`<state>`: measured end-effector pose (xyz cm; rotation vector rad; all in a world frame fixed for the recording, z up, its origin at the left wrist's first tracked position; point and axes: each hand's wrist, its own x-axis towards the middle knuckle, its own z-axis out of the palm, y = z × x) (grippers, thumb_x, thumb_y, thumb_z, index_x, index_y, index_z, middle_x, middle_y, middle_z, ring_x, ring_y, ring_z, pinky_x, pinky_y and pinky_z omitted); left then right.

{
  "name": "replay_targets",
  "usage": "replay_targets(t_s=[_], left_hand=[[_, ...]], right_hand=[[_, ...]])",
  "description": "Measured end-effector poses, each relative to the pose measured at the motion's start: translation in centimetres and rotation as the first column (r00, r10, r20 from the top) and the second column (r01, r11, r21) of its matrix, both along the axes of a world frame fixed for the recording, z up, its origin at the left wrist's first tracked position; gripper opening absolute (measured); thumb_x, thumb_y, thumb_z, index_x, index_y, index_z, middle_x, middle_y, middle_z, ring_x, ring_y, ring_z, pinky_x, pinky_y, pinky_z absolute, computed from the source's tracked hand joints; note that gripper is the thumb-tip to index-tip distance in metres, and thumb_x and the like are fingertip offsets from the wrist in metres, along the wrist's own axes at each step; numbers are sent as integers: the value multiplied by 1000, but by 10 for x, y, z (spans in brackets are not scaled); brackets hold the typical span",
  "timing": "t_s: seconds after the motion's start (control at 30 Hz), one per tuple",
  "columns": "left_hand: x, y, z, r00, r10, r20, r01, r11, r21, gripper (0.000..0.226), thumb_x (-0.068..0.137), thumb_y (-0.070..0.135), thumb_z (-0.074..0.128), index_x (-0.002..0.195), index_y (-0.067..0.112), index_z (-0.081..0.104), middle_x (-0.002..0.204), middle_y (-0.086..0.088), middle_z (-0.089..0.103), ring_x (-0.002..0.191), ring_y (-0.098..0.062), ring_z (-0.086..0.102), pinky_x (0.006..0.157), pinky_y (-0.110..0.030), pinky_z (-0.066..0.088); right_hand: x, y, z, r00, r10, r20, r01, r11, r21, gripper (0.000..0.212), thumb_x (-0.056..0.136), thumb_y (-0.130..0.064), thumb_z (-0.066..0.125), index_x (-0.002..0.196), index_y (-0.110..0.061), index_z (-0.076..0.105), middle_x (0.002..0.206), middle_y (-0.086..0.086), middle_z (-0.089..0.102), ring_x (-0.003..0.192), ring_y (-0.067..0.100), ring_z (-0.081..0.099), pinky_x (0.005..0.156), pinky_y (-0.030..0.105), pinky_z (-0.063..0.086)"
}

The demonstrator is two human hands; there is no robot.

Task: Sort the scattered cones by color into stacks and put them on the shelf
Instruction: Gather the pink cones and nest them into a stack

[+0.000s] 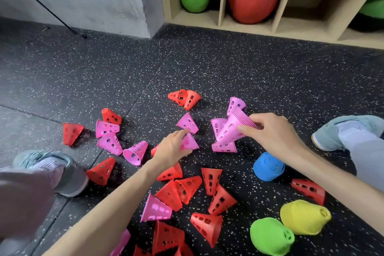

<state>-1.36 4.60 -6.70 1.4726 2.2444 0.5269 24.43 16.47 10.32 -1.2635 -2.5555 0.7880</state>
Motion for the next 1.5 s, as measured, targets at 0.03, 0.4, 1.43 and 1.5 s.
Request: replay_targets(t_s=[0.03, 0.4, 1.43, 1.5], left_hand=[[1, 2, -3, 999, -14, -45, 13, 1000, -18, 72, 86, 32, 77, 149, 21, 45, 144, -3, 56, 131, -27, 54, 108, -37, 39], [22, 14, -12, 996, 94, -10, -91, 982, 168, 73, 86, 37, 79, 147, 23, 41, 114, -2, 68, 106, -26, 63, 90, -40, 46], [105, 3, 85, 936, 25, 352, -235, 788, 569, 59, 91, 45, 74, 144, 34, 53, 119, 19, 62, 109, -6, 58, 86, -27, 48], [105, 1, 89, 936, 24, 351, -238, 779, 580, 59, 90, 47, 74, 143, 33, 53, 124, 20, 62, 115, -5, 58, 87, -26, 49]], right_hand=[[0, 0, -1, 1000, 1, 7, -1, 1000, -7, 31, 96, -50, 62, 80, -23, 69, 62, -1, 63, 61, 20, 61, 66, 31, 49], [-6, 5, -2, 999, -34, -32, 32, 998, -54, 35, 96, -44, 65, 75, -16, 65, 55, -4, 46, 47, 10, 36, 51, 30, 30], [-14, -5, 21, 986, 129, -104, -135, 989, -56, 48, 93, -47, 68, 57, -26, 45, 53, -11, 44, 49, 6, 37, 51, 27, 29], [-14, -6, 23, 984, 143, -107, -150, 987, -55, 44, 91, -45, 72, 58, -28, 49, 55, -11, 49, 53, 7, 43, 54, 29, 33]])
